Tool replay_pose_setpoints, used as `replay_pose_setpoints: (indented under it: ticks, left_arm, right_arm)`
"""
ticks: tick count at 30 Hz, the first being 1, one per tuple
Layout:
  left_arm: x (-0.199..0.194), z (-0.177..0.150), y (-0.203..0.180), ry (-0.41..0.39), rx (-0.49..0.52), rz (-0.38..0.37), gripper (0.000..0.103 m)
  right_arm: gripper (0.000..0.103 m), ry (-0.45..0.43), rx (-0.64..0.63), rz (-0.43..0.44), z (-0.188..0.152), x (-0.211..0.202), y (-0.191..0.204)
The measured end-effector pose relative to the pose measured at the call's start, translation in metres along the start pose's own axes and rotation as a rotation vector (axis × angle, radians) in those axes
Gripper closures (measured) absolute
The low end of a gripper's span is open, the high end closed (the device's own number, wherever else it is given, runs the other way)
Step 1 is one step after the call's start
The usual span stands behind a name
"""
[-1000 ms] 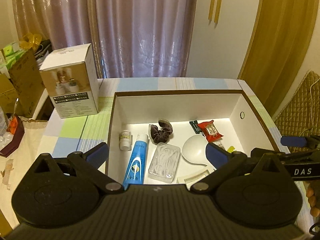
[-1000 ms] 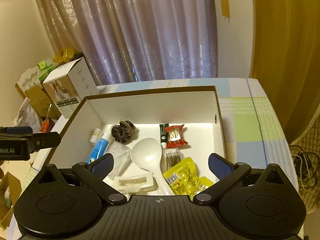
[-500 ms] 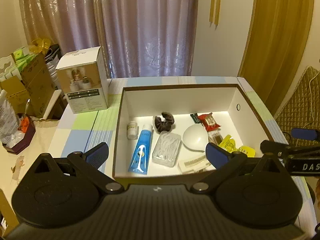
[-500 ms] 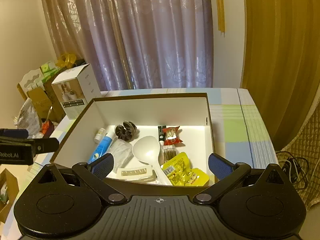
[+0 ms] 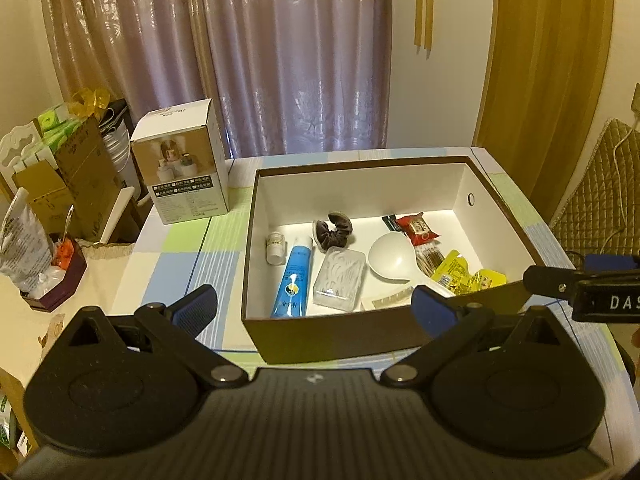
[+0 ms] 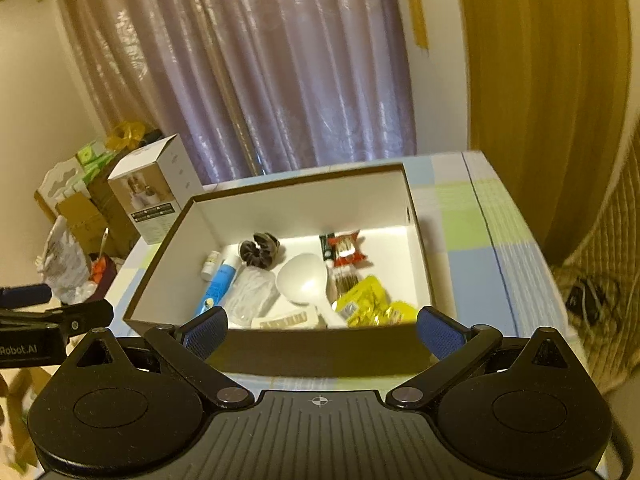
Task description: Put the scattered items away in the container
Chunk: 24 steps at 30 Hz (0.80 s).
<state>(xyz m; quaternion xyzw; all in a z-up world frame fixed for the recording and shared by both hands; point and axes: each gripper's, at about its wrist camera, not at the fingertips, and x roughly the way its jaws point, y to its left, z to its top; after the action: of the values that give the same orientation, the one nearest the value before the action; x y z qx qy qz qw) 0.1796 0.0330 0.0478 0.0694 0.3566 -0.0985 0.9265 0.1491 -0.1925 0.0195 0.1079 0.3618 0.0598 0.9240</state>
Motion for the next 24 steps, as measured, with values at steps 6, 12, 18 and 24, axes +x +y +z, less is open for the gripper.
replay_pose_setpoints:
  ticks: [6, 12, 18, 24]
  left_arm:
    - [-0.009, -0.007, 0.000, 0.020, -0.007, -0.001, 0.001]
    - [-0.018, -0.016, -0.001, 0.035, -0.004, -0.004, 0.001]
    - [-0.025, -0.022, 0.000, 0.033, 0.004, -0.005, 0.001]
    - [-0.032, -0.026, 0.000, 0.030, 0.020, 0.001, 0.001]
  right_arm:
    - [0.000, 0.019, -0.018, 0.003, -0.008, -0.010, 0.005]
    - [0.000, 0.018, -0.039, 0.000, -0.017, -0.018, 0.013]
    - [0.000, 0.017, -0.061, -0.003, -0.021, -0.024, 0.019]
    - [0.000, 0.007, -0.081, 0.003, -0.025, -0.033, 0.025]
